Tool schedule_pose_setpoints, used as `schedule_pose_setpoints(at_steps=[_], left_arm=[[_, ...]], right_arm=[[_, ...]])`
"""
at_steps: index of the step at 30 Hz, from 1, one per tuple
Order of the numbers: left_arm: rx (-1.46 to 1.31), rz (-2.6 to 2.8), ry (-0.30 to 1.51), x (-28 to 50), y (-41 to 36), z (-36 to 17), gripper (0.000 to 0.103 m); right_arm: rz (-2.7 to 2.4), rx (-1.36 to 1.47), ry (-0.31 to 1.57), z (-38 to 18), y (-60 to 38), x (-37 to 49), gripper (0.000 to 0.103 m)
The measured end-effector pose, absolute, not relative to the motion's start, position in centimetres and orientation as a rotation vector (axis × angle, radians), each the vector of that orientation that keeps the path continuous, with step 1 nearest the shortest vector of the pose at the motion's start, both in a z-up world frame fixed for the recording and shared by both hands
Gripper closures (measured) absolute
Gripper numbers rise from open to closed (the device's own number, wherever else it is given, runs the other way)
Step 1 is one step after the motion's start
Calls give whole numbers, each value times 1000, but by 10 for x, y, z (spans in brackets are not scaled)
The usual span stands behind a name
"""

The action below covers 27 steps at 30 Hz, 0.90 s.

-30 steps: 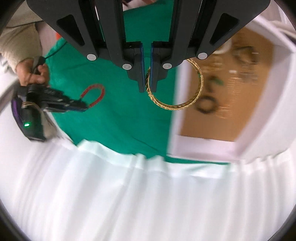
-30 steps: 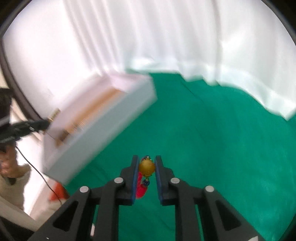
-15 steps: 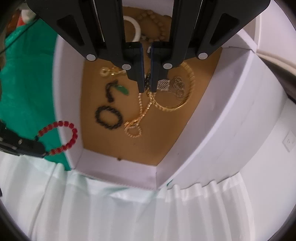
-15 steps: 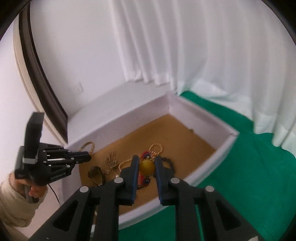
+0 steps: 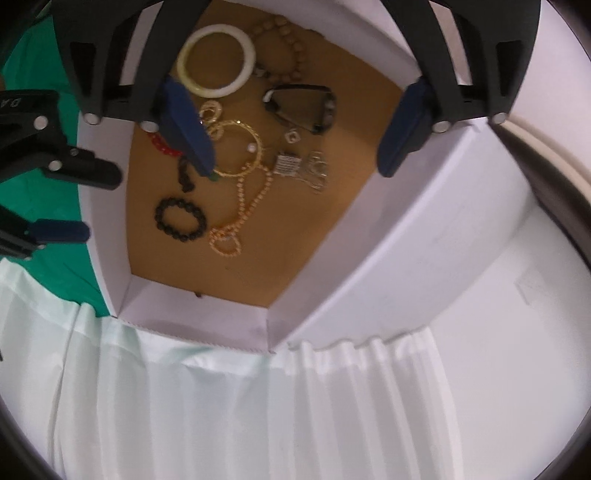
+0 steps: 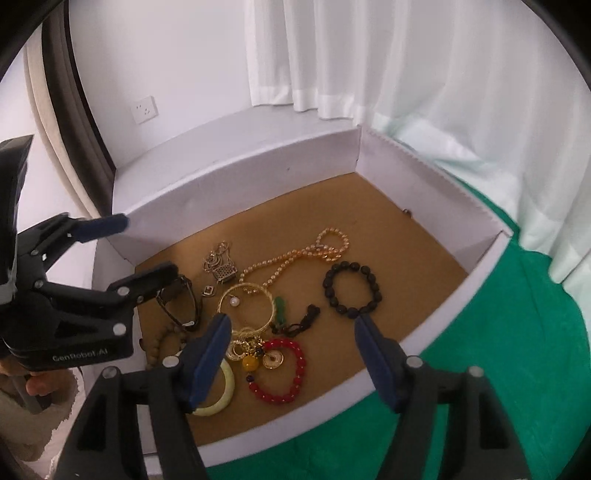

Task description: Organize jewelry

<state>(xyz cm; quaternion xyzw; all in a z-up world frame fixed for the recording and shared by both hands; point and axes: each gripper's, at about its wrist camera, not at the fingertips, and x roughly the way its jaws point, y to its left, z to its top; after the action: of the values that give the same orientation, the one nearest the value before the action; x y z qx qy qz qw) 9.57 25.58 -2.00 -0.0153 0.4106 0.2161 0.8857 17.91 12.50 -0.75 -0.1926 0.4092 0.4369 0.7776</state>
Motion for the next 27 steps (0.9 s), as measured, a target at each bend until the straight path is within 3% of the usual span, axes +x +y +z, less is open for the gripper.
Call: schedule_pose_setpoints(at_steps=[2, 10, 27], left_arm=[[-15, 488, 822, 89, 254, -13, 3], [-68, 568, 782, 58, 253, 9, 2], [-189, 586, 840, 44, 277, 12, 1]], right_arm=[[922, -426, 858, 1, 121, 172, 29], [853, -433, 861, 16, 120, 150, 21], [788, -471, 894, 18, 139, 126, 21]])
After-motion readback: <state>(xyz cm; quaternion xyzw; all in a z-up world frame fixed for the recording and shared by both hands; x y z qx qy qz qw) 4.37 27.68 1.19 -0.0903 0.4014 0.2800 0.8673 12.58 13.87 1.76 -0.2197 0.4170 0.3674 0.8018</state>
